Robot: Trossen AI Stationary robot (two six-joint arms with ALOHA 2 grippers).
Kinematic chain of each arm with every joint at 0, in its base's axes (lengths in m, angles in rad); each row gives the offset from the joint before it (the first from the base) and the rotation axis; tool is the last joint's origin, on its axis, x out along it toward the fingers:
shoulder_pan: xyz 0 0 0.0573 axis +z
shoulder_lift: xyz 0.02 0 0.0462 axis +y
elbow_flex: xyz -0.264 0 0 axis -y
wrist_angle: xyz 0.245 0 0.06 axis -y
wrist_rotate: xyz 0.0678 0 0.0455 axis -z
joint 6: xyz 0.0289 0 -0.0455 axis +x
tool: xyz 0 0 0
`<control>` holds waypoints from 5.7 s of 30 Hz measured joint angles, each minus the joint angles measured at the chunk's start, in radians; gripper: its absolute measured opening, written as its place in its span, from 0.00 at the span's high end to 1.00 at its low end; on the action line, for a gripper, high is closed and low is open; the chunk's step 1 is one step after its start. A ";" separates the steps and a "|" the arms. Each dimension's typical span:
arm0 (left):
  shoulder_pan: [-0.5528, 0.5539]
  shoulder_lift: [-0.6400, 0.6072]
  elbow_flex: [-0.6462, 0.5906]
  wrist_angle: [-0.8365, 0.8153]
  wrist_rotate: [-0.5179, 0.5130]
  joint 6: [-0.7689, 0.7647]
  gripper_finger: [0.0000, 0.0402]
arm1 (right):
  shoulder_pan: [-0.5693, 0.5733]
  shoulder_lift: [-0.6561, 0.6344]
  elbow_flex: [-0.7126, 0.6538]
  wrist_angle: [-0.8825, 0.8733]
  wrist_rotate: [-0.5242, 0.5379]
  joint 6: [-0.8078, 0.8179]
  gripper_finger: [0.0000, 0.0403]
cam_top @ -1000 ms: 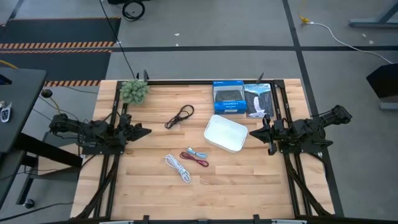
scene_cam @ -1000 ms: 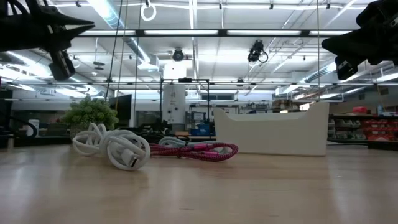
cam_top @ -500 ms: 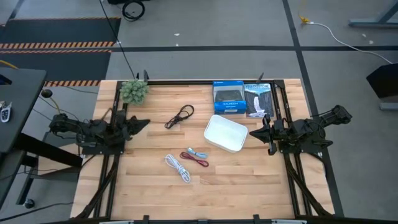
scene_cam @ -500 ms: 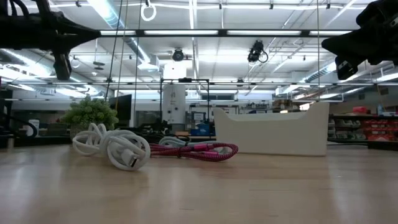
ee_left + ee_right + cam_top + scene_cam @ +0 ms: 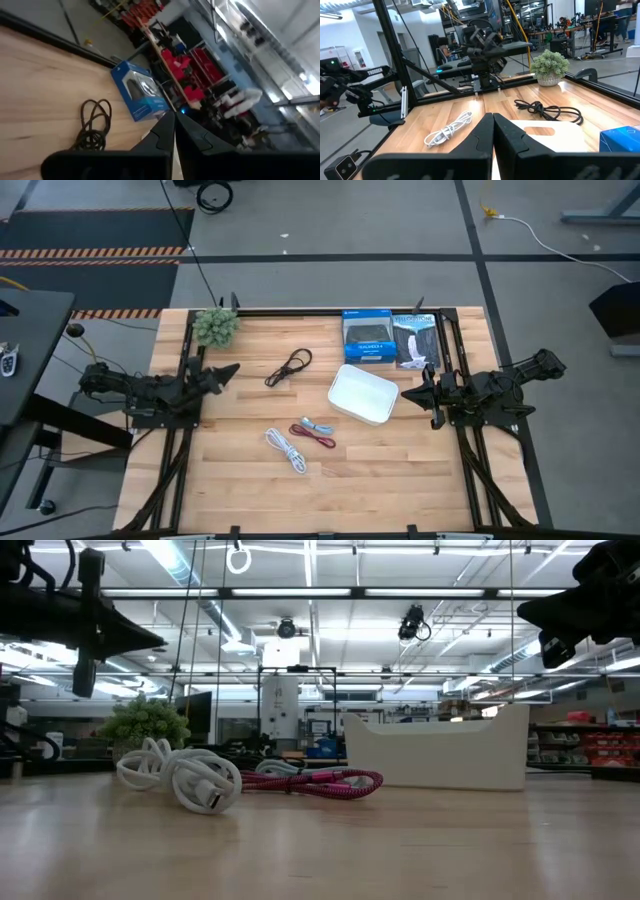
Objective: Pick and place USB-C Cables
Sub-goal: Put the blue charger cable into the white bin
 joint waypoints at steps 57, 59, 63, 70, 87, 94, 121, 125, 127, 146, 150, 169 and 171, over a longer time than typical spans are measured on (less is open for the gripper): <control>0.073 1.606 0.928 -0.122 0.937 0.522 0.56 | 0.000 0.000 0.000 0.001 0.000 0.000 0.97; 0.095 1.647 0.980 -0.171 0.936 0.573 0.56 | 0.000 0.000 0.000 0.001 0.000 0.000 0.97; 0.128 1.722 1.070 -0.250 0.919 0.694 0.57 | 0.000 0.000 0.000 -0.001 0.000 0.000 0.97; 0.146 1.797 1.112 -0.281 0.869 0.896 0.57 | 0.000 0.001 0.000 0.016 0.000 0.000 0.97; 0.122 1.821 1.146 -0.393 0.792 1.047 0.57 | 0.000 0.002 0.000 0.031 0.000 0.000 0.97; 0.121 1.826 1.149 -0.382 0.761 1.108 0.57 | 0.000 0.002 0.000 0.038 0.000 0.000 0.97; 0.106 1.904 1.139 -0.318 0.735 1.135 0.57 | 0.000 0.006 0.000 0.068 0.000 0.000 0.97; 0.106 1.907 1.139 -0.317 0.736 1.135 0.57 | 0.000 0.006 0.000 0.069 0.000 0.000 0.97; 0.106 1.922 1.139 -0.309 0.736 1.135 0.57 | 0.000 0.006 0.000 0.068 0.000 0.000 0.97; 0.098 1.941 1.140 -0.322 0.751 1.133 0.89 | 0.000 0.006 0.000 0.068 0.000 0.000 0.97; 0.098 1.930 1.143 -0.336 0.760 1.134 0.91 | 0.000 0.006 0.000 0.068 0.000 0.000 0.97; 0.123 1.919 1.403 -0.371 0.801 1.210 0.91 | 0.000 0.006 0.000 0.068 0.000 0.000 0.97; 0.129 1.919 1.452 -0.379 0.801 1.226 0.91 | 0.000 0.006 0.000 0.068 0.000 0.000 0.97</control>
